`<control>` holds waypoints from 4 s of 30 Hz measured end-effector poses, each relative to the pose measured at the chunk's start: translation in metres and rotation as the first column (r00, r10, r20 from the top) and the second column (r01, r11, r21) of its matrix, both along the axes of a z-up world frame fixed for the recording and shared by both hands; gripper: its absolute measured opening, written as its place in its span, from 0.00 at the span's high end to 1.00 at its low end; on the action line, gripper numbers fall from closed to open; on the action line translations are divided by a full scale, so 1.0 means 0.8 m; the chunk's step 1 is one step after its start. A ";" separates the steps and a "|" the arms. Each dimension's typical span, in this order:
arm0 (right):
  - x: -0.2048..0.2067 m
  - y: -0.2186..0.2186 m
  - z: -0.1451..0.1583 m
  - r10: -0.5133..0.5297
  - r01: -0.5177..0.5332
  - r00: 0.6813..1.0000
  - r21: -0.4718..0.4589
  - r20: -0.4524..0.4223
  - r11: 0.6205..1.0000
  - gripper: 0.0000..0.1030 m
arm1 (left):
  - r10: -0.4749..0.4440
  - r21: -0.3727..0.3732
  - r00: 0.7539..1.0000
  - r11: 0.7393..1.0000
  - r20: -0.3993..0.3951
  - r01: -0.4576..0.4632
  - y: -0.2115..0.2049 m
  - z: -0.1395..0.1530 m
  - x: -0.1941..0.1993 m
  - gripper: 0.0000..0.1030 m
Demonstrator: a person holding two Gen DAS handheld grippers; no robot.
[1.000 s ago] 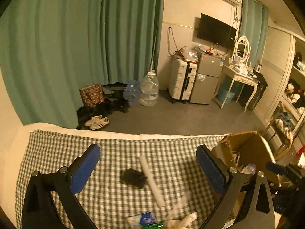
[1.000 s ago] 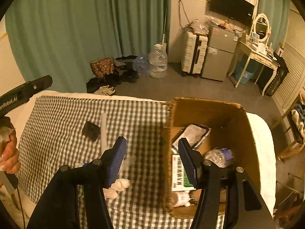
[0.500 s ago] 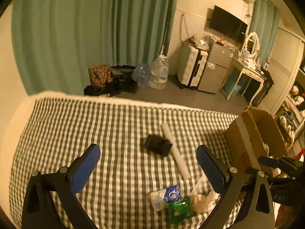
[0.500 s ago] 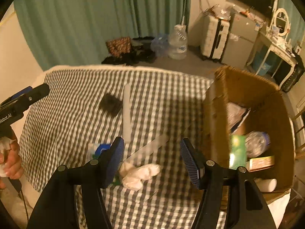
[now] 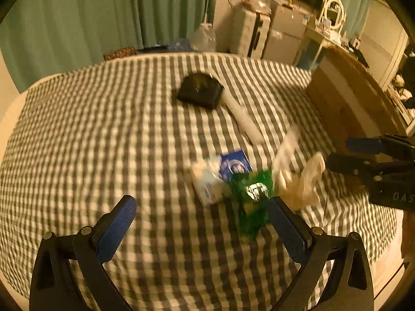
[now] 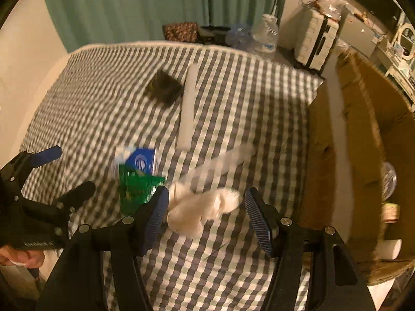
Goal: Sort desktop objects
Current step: 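Grasp the green packet with the left tool while the right tool grasps the white lace cloth, then lift and carry the green packet and lace cloth over the cardboard box with both tools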
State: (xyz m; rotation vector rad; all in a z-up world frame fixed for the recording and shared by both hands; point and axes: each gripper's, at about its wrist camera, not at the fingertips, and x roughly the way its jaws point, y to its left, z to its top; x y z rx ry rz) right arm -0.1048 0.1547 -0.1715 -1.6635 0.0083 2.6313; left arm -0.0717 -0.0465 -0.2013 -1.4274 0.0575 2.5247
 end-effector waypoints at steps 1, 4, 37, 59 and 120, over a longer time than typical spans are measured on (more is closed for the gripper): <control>0.001 -0.002 -0.007 0.004 -0.005 1.000 0.001 0.011 1.000 0.40 | -0.002 0.002 1.000 1.000 0.011 0.002 0.004 -0.004 0.001 0.00; 0.003 -0.003 -0.024 0.014 -0.014 0.999 0.002 0.034 1.000 0.40 | -0.014 0.014 0.999 1.000 0.037 0.013 0.016 -0.010 0.002 0.00; 0.003 0.004 -0.070 -0.063 0.072 0.993 -0.094 0.097 0.993 0.92 | -0.174 0.012 0.979 0.985 0.104 0.174 0.055 -0.034 -0.010 0.72; 0.003 -0.008 0.080 -0.057 0.046 0.974 -0.057 -0.217 0.997 0.93 | 0.017 0.016 0.987 1.000 -0.160 -0.014 0.009 0.117 -0.042 0.72; 0.128 0.206 0.183 -0.254 0.314 0.854 0.061 -0.454 0.947 0.92 | -0.165 0.005 0.921 0.984 -0.353 0.179 0.316 0.223 -0.060 0.72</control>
